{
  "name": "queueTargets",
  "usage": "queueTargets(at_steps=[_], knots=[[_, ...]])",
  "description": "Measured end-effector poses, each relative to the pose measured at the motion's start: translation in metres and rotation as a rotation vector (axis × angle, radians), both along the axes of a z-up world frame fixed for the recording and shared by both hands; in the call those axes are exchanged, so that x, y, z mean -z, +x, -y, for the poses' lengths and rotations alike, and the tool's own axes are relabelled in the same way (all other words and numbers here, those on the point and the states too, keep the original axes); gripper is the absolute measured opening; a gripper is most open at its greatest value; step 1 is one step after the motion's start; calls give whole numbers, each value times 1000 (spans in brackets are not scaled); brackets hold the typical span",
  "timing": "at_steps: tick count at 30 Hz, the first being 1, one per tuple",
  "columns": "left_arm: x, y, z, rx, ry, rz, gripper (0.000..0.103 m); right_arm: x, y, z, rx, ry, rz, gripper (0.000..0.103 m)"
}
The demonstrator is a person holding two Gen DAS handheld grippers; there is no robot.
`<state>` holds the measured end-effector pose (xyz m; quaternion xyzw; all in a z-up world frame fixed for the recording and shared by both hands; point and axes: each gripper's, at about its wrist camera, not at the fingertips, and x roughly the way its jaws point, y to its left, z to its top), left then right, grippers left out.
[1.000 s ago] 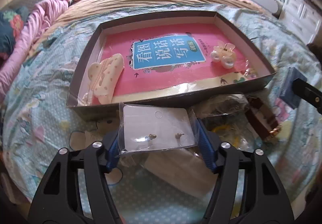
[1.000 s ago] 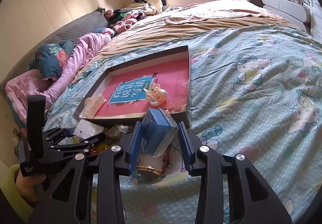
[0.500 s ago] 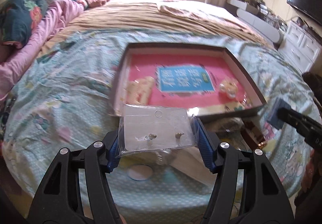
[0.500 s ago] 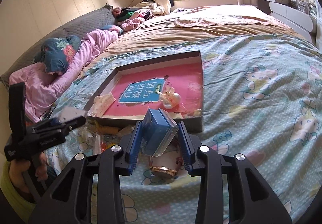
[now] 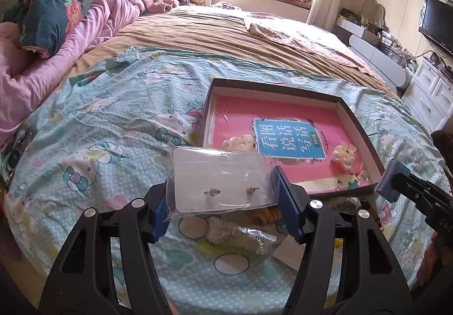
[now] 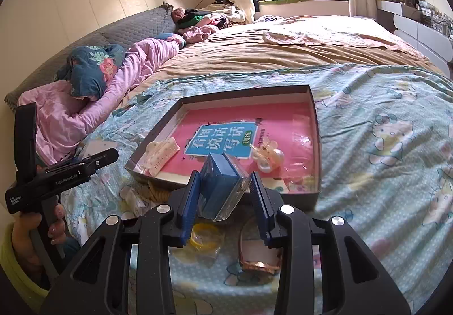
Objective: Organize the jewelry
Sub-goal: 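Carry both items into the tray and open the left tool to release the earring card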
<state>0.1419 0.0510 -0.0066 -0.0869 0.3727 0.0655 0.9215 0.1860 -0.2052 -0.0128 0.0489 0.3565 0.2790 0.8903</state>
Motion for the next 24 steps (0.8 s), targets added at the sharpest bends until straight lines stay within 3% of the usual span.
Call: queueTargets(at_steps=[24], knots=[[-13,54,25,60,-3,2,56,-15,30,4,68,-6,53,34]])
